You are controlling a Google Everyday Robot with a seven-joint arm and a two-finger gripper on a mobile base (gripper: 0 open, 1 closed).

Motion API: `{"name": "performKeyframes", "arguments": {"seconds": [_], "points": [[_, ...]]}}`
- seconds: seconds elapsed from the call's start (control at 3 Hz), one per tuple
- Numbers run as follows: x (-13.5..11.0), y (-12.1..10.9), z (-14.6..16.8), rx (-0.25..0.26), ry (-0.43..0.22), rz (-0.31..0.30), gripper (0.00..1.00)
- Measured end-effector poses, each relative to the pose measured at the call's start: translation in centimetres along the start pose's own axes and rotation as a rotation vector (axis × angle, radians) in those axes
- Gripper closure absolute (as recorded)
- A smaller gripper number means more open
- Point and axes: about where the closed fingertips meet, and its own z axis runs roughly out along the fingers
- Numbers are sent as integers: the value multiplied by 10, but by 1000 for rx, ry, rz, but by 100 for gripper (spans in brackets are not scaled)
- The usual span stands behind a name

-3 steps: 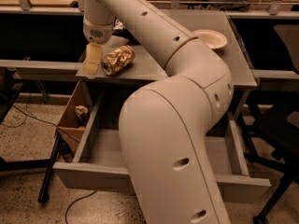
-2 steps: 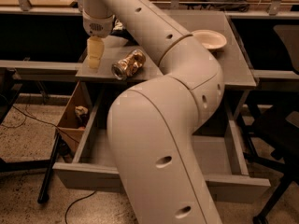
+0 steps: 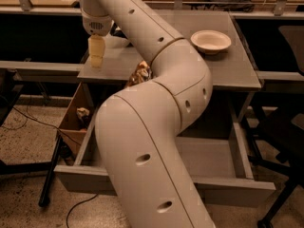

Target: Place orange can into top drawer

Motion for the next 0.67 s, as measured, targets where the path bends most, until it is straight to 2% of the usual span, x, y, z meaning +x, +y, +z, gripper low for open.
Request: {"name": "performKeyframes", "arguments": {"seconds": [0.33,0.67], "points": [[-4,-3,0,4,1,-27,0],[-4,-5,-1,9,-5,-24,0]]}}
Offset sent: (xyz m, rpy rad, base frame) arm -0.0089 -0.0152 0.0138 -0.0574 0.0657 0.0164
